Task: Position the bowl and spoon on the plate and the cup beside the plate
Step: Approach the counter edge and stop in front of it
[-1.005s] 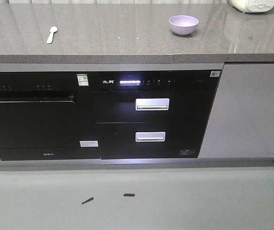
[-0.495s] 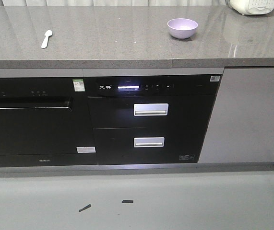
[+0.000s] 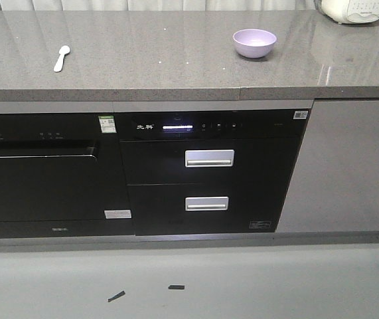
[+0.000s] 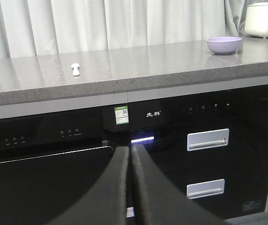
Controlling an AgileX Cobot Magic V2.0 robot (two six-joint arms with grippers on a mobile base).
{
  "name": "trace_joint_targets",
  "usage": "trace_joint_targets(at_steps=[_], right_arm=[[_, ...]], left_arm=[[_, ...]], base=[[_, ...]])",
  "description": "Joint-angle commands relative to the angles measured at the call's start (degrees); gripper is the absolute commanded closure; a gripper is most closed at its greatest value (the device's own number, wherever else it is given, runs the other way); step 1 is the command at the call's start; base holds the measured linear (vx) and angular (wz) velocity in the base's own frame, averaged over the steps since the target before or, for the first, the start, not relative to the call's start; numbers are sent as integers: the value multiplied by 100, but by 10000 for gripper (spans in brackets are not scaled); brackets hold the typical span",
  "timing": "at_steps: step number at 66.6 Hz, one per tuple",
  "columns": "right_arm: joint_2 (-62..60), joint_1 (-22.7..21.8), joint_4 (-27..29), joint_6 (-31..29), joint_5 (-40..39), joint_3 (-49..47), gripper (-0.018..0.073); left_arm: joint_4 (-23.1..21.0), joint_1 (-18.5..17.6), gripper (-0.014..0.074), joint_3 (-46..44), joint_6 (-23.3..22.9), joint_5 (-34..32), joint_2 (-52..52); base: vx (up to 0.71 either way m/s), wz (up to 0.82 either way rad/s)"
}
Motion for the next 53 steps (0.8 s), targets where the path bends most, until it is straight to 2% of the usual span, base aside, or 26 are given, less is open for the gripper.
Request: trace_joint_targets(at_steps=[1,53], right_arm=[[-63,-36,-18,-26,-406,76,564],[-63,-36,-18,-26,-406,76,564]], left_arm=[[-53,-3,602,173,-46,-435,-99],[-53,-3,602,173,-46,-435,-99]], base=[[6,0],[6,1]])
